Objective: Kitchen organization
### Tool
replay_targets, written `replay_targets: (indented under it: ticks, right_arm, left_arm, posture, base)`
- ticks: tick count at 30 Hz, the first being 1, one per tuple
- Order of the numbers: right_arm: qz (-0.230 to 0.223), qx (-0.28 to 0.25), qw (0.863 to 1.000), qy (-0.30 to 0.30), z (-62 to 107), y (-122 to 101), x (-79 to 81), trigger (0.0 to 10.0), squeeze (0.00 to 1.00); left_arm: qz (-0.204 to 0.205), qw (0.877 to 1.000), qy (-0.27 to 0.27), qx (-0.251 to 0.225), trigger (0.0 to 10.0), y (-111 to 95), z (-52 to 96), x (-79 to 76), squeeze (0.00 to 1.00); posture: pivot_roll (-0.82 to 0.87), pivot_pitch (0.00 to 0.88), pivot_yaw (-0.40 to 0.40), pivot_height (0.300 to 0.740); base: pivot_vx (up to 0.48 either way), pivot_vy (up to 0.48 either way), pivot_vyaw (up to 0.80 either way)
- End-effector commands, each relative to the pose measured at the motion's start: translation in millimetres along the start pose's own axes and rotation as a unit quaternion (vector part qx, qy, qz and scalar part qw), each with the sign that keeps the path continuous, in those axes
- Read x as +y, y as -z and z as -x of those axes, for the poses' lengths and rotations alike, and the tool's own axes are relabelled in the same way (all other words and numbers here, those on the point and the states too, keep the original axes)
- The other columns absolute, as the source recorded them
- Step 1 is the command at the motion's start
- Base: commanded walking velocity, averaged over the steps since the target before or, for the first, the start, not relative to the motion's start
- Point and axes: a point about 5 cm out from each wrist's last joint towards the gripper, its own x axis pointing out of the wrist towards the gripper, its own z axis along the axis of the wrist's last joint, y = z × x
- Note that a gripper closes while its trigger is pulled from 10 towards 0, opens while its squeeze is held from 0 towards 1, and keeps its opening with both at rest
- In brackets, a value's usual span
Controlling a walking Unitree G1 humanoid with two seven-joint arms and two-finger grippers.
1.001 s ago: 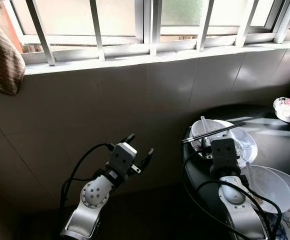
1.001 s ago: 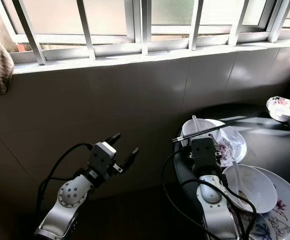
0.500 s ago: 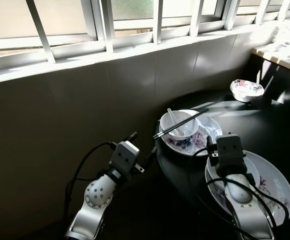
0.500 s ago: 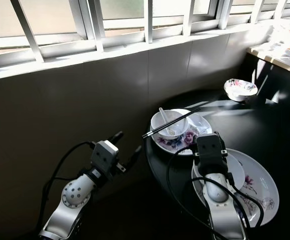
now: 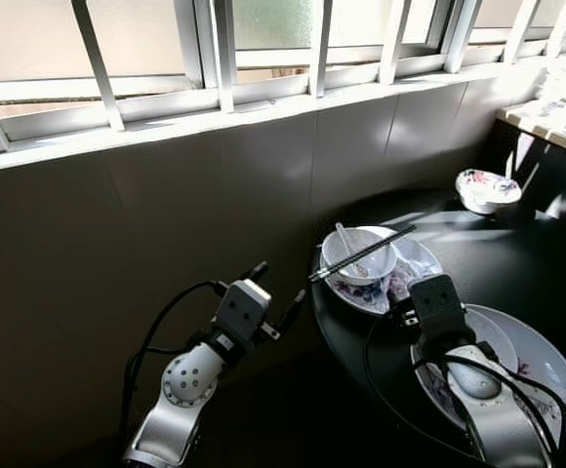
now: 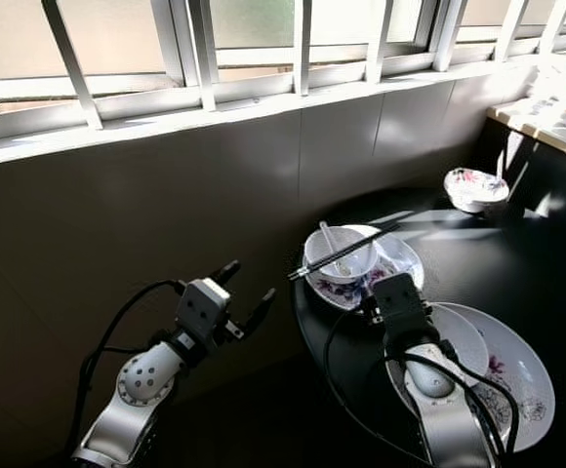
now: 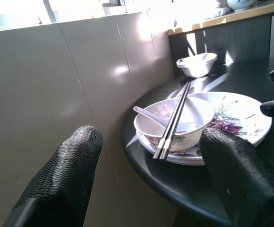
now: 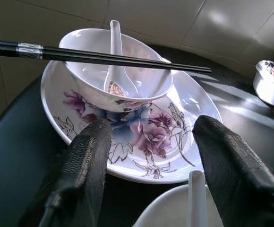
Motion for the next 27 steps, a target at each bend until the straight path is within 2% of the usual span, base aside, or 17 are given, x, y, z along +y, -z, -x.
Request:
replay_targets:
  ticks: [1, 2, 9, 10, 12, 13, 14, 15, 17, 18, 20, 22, 24, 25, 27]
  right_arm:
    - [0.025, -0.017, 1.0, -0.006, 4.9, -11.5, -9.0, 10.0, 0.0]
    - [0.04, -0.019, 0.999, -0.013, 8.2, -16.6, -12.7, 10.0, 0.0]
    - [0.06, -0.012, 0.998, 0.001, 14.1, -21.4, -22.9, 10.0, 0.0]
    - [0.053, -0.004, 0.999, 0.012, 16.4, -23.2, -30.1, 10.0, 0.0]
    - [0.048, 0.001, 0.999, 0.013, 16.9, -22.9, -31.5, 10.0, 0.0]
    - [0.002, 0.022, 1.0, -0.009, 19.5, -18.3, -29.4, 10.0, 0.0]
    - [0.002, 0.022, 1.0, -0.009, 19.5, -18.3, -29.4, 10.0, 0.0]
    - [-0.02, 0.031, 0.999, -0.022, 21.2, -16.5, -27.7, 10.0, 0.0]
    - [-0.024, 0.039, 0.998, -0.037, 24.6, -15.3, -28.8, 10.0, 0.0]
    - [-0.004, 0.043, 0.999, -0.033, 27.4, -16.5, -36.9, 10.0, 0.0]
    - [-0.004, 0.043, 0.999, -0.033, 27.4, -16.5, -36.9, 10.0, 0.0]
    - [-0.024, 0.058, 0.997, -0.038, 27.5, -17.8, -49.3, 10.0, 0.0]
    - [-0.036, 0.066, 0.996, -0.044, 27.8, -18.0, -52.1, 10.0, 0.0]
    - [-0.021, 0.083, 0.994, -0.067, 28.7, -14.2, -53.1, 10.0, 0.0]
    - [-0.012, 0.089, 0.993, -0.073, 29.0, -12.2, -53.8, 10.0, 0.0]
  left_arm:
    - [-0.002, 1.0, 0.002, 0.004, 10.0, 2.3, -0.1, 0.8, 0.0]
    - [-0.002, 1.0, 0.002, 0.005, 10.0, 3.0, -0.2, 1.0, 0.0]
    - [-0.003, 1.0, 0.001, 0.005, 10.0, 3.3, -0.4, 1.3, 0.0]
    - [-0.003, 1.0, 0.002, 0.007, 10.0, 4.2, -0.3, 1.1, 0.0]
    - [-0.003, 1.0, 0.002, 0.007, 10.0, 4.5, -0.3, 1.0, 0.0]
    - [-0.003, 1.0, 0.003, 0.007, 10.0, 4.5, -0.6, 0.7, 0.0]
    - [-0.003, 1.0, 0.003, 0.007, 10.0, 4.5, -0.6, 0.7, 0.0]
    - [-0.003, 1.0, 0.003, 0.007, 10.0, 4.5, -0.7, 0.7, 0.0]
    - [-0.003, 1.0, 0.004, 0.007, 10.0, 4.4, -1.0, 0.8, 0.0]
    - [-0.004, 1.0, 0.004, 0.007, 10.0, 4.4, -1.2, 1.6, 0.0]
    - [-0.004, 1.0, 0.004, 0.007, 10.0, 4.4, -1.2, 1.6, 0.0]
    - [-0.005, 1.0, 0.004, 0.009, 10.0, 5.8, -0.9, 3.4, 0.0]
    - [-0.005, 1.0, 0.004, 0.01, 10.0, 6.3, -0.9, 3.7, 0.0]
    - [-0.006, 1.0, 0.005, 0.009, 10.0, 6.0, -2.4, 2.6, 0.0]
    - [-0.006, 1.0, 0.006, 0.008, 10.0, 5.4, -3.2, 2.1, 0.0]
  posture:
    - [-0.06, 0.0, 0.002, 0.74]
    - [-0.07, 0.0, 0.002, 0.74]
    - [-0.07, 0.0, 0.0, 0.74]
    - [-0.07, 0.0, 0.003, 0.74]
    - [-0.07, 0.0, 0.003, 0.74]
    - [-0.07, 0.0, 0.003, 0.74]
    - [-0.07, 0.0, 0.003, 0.74]
    - [-0.07, 0.0, 0.003, 0.74]
    - [-0.07, 0.0, 0.003, 0.74]
    - [-0.07, 0.0, 0.01, 0.74]
    - [-0.07, 0.0, 0.01, 0.74]
    - [-0.09, 0.0, 0.012, 0.74]
    - [-0.09, 0.0, 0.012, 0.74]
    - [-0.08, 0.0, 0.008, 0.74]
    - [-0.08, 0.0, 0.007, 0.74]
  base:
    - [0.0, 0.0, 0.0]
    - [0.0, 0.0, 0.0]
    - [0.0, 0.0, 0.0]
    - [0.0, 0.0, 0.0]
    - [0.0, 0.0, 0.0]
    - [0.0, 0.0, 0.0]
    - [0.0, 0.0, 0.0]
    - [0.0, 0.0, 0.0]
    - [0.0, 0.0, 0.0]
    - [0.0, 0.0, 0.0]
    - [0.0, 0.0, 0.0]
    - [0.0, 0.0, 0.0]
    - [0.0, 0.0, 0.0]
    - [0.0, 0.0, 0.0]
    - [0.0, 0.0, 0.0]
